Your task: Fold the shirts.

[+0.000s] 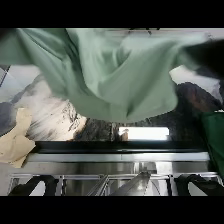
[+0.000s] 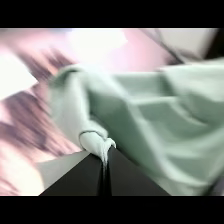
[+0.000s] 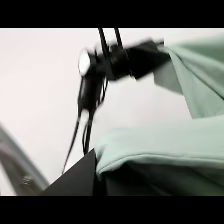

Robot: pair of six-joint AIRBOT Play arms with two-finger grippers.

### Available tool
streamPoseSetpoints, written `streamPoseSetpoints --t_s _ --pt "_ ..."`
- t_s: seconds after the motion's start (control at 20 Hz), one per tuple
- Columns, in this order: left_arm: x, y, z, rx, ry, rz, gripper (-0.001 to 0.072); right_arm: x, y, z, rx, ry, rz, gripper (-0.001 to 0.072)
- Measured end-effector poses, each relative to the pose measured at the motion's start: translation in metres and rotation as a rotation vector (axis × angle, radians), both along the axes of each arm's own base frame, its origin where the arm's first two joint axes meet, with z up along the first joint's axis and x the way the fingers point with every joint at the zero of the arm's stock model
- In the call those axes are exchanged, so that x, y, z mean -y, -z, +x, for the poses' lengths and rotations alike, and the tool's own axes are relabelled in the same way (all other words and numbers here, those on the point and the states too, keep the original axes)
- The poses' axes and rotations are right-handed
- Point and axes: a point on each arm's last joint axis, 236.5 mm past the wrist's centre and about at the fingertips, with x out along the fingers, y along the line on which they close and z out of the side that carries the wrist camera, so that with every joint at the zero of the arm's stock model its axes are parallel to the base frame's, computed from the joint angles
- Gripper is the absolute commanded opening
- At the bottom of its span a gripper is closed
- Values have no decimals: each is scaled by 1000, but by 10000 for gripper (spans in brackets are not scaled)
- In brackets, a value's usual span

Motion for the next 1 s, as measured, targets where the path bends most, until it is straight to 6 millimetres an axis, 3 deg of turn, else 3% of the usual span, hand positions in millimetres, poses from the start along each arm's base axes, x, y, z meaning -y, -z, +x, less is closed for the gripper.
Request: streamPoseSetpoints --t_s 0.1,0.15,0.25,0.35,0.5,0.65,0.7,0.75,0.8,0.85,1.0 --pt "-32 -45 -27 185 -203 57 26 9 -30 -18 122 94 23 14" --pt "-46 -53 -35 224 -292 76 26 11 -34 -18 153 167 -5 14" --pt "-77 -48 -33 222 -441 97 26 14 -24 3 150 328 -114 14" --pt "-95 -22 -19 156 -488 98 26 22 1 38 87 478 -242 14" --pt "-97 42 17 -18 -421 103 26 36 53 87 -52 581 -387 14" --pt "-74 127 56 -233 -271 120 25 35 120 129 -217 559 -482 17" --pt "-65 158 67 -308 -222 129 24 32 147 142 -279 534 -511 86" --pt "-56 189 76 -384 -180 138 52 29 176 154 -343 508 -545 353" --pt "-50 218 84 -451 -146 147 372 26 205 165 -407 485 -573 594" --pt "-44 247 92 -519 -122 150 720 25 230 175 -464 463 -594 648" --pt "-49 321 111 -690 -100 196 702 35 300 195 -639 415 -642 644"
